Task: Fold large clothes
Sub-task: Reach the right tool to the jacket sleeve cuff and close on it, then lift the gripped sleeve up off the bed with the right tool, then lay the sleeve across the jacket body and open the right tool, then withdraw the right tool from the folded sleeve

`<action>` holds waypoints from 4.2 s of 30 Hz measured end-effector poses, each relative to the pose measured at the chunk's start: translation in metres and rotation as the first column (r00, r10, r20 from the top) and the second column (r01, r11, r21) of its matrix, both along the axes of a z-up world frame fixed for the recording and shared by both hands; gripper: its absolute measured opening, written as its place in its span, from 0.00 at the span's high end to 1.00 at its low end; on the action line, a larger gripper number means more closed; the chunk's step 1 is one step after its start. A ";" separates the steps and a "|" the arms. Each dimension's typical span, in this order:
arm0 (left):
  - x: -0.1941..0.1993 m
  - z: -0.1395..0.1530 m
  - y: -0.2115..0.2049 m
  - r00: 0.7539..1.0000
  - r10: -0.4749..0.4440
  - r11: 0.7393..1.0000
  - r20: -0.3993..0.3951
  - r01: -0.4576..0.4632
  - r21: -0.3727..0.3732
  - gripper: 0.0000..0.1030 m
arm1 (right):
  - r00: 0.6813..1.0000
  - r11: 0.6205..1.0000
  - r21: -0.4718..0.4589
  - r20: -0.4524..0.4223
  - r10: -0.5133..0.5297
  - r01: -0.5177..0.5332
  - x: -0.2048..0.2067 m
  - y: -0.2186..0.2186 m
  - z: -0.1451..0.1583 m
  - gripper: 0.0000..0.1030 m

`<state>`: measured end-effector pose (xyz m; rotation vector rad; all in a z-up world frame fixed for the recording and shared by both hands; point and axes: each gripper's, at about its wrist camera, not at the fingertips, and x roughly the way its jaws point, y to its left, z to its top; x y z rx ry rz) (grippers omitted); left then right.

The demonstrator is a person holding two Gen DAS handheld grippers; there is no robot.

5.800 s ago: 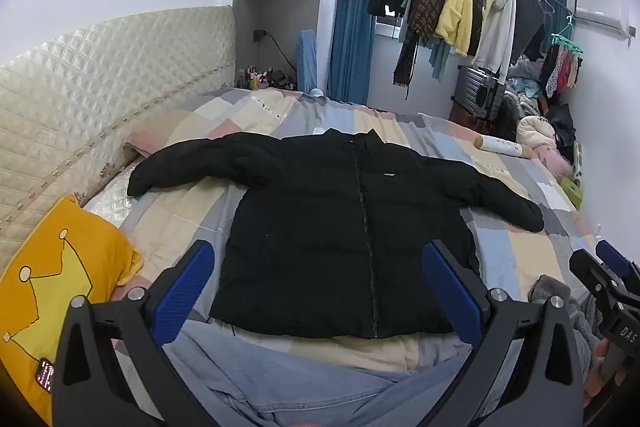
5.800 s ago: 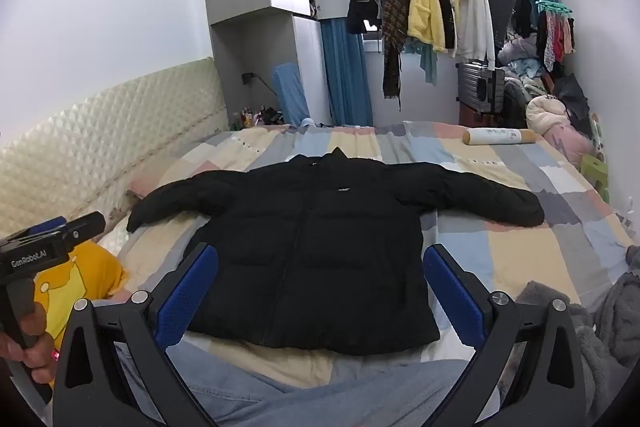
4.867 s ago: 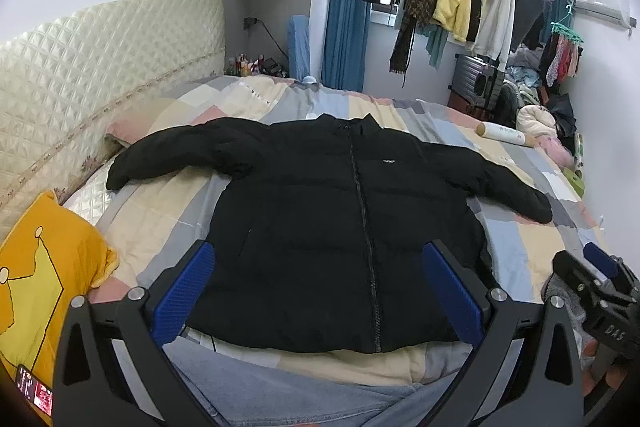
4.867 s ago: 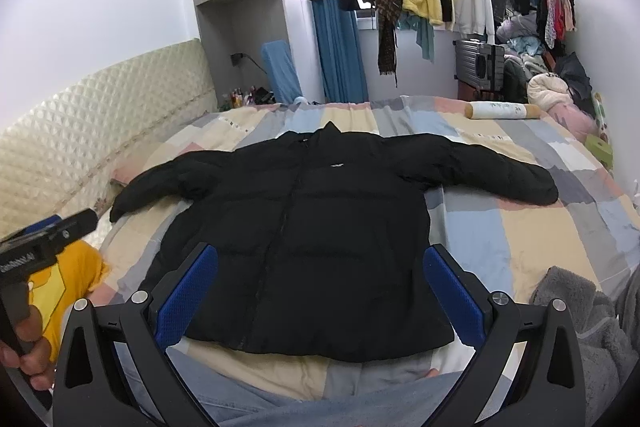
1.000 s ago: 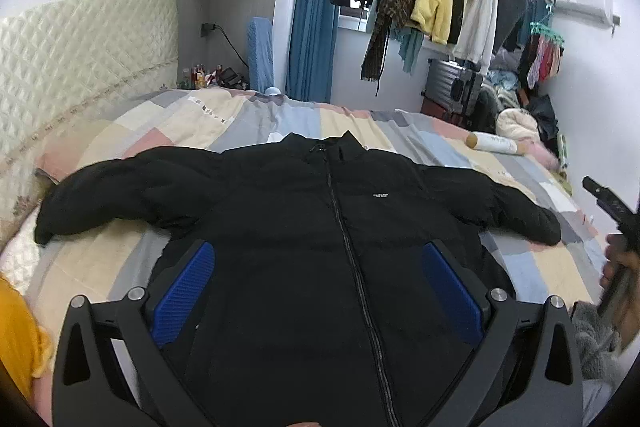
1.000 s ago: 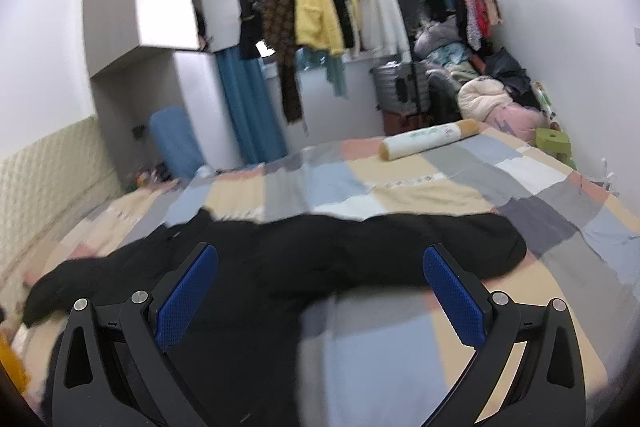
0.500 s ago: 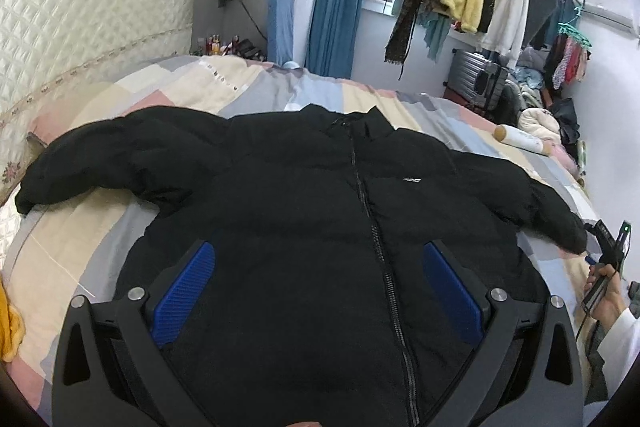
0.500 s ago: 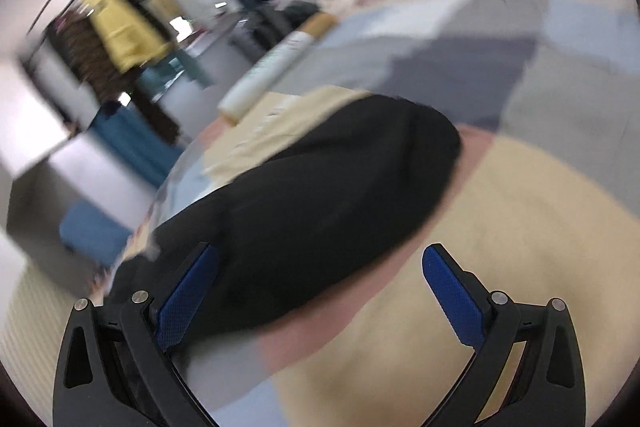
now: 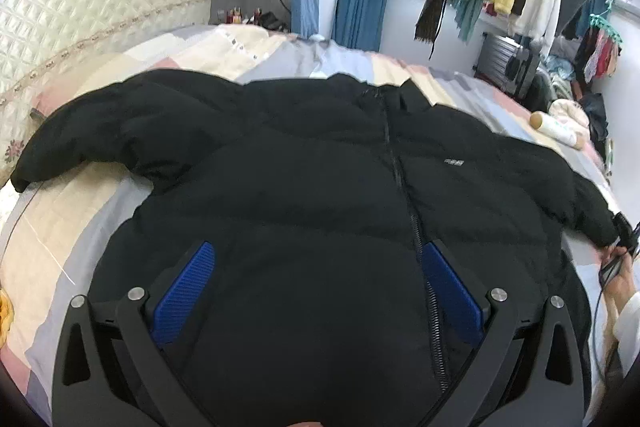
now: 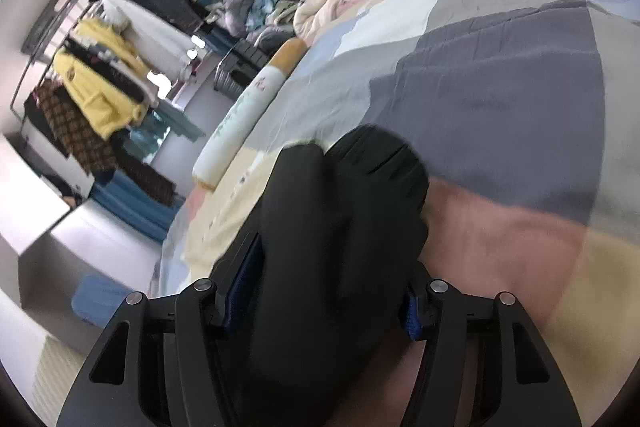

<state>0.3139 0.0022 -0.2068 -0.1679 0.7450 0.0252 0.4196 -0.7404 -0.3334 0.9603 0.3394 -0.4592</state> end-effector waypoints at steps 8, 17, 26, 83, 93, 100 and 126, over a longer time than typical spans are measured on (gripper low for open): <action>-0.006 0.008 0.001 1.000 0.008 0.999 0.027 -0.010 0.045 0.00 | 1.000 0.994 -0.109 -0.018 0.008 -0.010 -0.003 0.003 0.056 0.85; -0.022 0.022 0.011 0.998 -0.037 0.997 0.047 0.034 0.067 0.00 | 1.000 0.964 -0.266 0.016 0.015 -0.010 -0.016 0.024 0.179 0.90; -0.048 0.046 0.036 0.991 -0.052 0.998 0.121 0.047 0.048 0.00 | 0.992 0.905 -0.421 0.073 0.103 -0.063 -0.024 0.100 0.294 0.88; -0.034 0.008 0.143 0.996 0.046 0.997 0.082 -0.040 -0.072 0.00 | 0.351 0.178 -0.411 -0.396 0.849 -0.894 0.102 0.752 0.042 0.78; -0.046 0.039 0.134 0.994 0.034 0.998 0.107 -0.029 -0.050 0.00 | 0.346 0.168 -0.443 -0.358 0.867 -0.881 0.064 0.735 0.086 0.36; -0.061 0.074 0.121 0.993 0.032 0.999 0.114 -0.027 -0.045 0.00 | 0.432 0.232 -0.515 -0.312 0.846 -0.825 0.030 0.685 0.148 0.36; -0.150 0.136 0.033 0.974 -0.073 0.996 0.215 0.061 0.060 0.00 | 0.606 0.366 -0.651 -0.184 0.774 -0.665 -0.151 0.560 0.237 0.31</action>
